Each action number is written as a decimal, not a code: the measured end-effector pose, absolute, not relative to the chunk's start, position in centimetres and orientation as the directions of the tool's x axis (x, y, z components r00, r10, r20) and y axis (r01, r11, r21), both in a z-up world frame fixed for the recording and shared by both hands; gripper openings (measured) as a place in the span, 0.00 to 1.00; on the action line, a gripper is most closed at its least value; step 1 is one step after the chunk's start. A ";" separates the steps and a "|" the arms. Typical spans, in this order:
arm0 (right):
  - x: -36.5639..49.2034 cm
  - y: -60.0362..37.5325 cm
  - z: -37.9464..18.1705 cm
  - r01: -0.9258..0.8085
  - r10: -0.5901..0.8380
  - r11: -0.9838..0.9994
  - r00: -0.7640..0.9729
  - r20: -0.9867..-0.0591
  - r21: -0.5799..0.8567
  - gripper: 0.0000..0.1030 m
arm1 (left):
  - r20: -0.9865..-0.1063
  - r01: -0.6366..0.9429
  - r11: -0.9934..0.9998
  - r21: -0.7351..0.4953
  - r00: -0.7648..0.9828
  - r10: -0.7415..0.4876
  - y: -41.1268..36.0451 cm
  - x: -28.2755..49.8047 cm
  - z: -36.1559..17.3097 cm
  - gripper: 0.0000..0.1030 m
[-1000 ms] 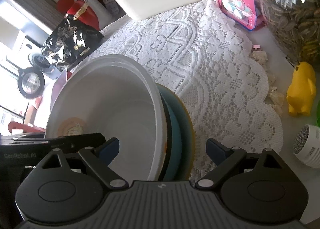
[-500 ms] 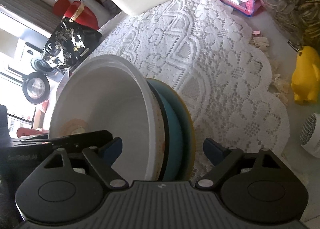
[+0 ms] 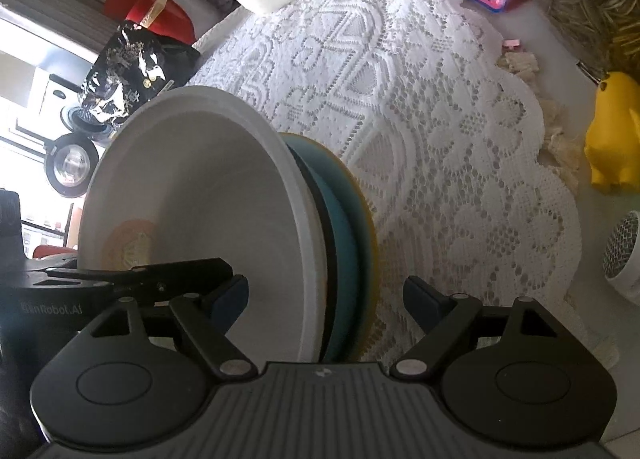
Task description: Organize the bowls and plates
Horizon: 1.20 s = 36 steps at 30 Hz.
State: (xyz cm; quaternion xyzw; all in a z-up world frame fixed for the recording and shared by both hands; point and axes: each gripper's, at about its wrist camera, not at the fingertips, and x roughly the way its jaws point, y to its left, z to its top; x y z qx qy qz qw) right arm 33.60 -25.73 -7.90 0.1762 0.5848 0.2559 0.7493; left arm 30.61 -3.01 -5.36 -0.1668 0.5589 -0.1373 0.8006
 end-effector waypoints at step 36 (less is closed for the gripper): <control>32.8 -22.0 -2.4 -0.205 0.602 0.798 0.228 -0.765 0.567 0.64 | -0.809 0.037 0.912 -0.409 0.448 -0.381 0.0 28.0 -0.3 0.59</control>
